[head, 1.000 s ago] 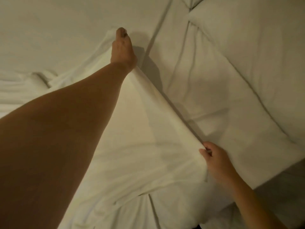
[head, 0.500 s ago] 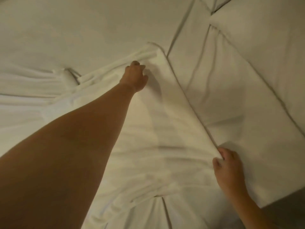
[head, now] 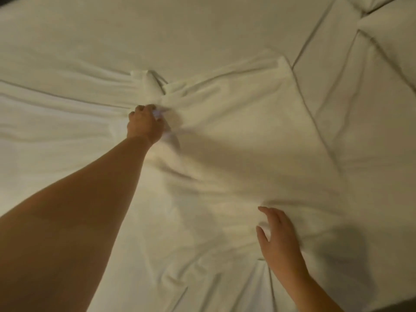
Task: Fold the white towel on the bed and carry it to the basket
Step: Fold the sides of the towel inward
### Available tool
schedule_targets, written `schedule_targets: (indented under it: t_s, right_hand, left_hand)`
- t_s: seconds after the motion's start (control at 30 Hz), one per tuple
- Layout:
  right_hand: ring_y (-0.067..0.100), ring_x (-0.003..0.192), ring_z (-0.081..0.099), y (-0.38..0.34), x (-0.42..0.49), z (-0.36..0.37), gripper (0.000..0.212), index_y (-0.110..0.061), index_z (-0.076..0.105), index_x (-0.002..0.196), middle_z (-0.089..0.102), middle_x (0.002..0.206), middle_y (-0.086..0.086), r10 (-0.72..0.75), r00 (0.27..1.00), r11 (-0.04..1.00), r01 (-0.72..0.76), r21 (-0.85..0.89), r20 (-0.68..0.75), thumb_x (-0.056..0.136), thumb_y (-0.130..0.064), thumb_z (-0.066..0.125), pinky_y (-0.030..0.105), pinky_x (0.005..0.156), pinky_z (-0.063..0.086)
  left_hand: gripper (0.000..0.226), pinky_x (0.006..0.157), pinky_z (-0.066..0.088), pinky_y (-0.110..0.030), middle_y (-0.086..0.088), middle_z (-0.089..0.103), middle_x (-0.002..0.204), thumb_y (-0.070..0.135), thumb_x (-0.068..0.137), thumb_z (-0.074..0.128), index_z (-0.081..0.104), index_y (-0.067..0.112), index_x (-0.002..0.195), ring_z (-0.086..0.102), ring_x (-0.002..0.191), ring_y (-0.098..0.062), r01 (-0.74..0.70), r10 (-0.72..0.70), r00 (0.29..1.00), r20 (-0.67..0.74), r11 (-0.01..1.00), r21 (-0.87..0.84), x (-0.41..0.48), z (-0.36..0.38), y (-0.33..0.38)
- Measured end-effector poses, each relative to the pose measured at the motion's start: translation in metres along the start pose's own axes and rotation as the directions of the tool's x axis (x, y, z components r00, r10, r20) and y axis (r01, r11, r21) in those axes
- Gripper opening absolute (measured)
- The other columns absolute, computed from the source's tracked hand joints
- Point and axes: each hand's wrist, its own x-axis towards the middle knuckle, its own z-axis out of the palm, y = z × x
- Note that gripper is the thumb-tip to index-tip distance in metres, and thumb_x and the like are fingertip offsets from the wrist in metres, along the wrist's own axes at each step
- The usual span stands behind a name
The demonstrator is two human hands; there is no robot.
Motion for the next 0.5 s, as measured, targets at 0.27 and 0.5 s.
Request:
schedule_targets:
  t_s: [0.27, 0.5]
  right_hand:
    - [0.020, 0.116, 0.054, -0.100, -0.046, 0.101, 0.050, -0.028, 0.053, 0.135, 0.057, 0.127, -0.006, -0.148, 0.967, 0.988, 0.152, -0.005, 0.208, 0.088, -0.020, 0.067, 0.028, 0.102, 0.039]
    - [0.017, 0.116, 0.050, -0.152, -0.065, 0.153, 0.048, -0.032, 0.048, 0.135, 0.053, 0.127, -0.009, -0.213, 0.900, 0.962, 0.261, -0.078, 0.381, 0.089, -0.033, 0.063, 0.031, 0.101, 0.047]
  left_hand:
    - [0.055, 0.112, 0.038, -0.048, -0.019, 0.047, 0.147, 0.031, 0.097, 0.057, 0.043, 0.009, 0.146, 0.044, 0.137, -0.042, 0.333, -0.343, 0.939, -0.009, 0.917, -0.221, -0.005, 0.008, -0.102]
    - [0.058, 0.100, 0.053, -0.038, -0.017, 0.064, 0.133, 0.028, 0.086, 0.076, 0.054, 0.004, 0.134, 0.063, 0.122, -0.034, 0.370, -0.414, 0.910, 0.040, 0.762, -0.531, 0.009, 0.002, -0.144]
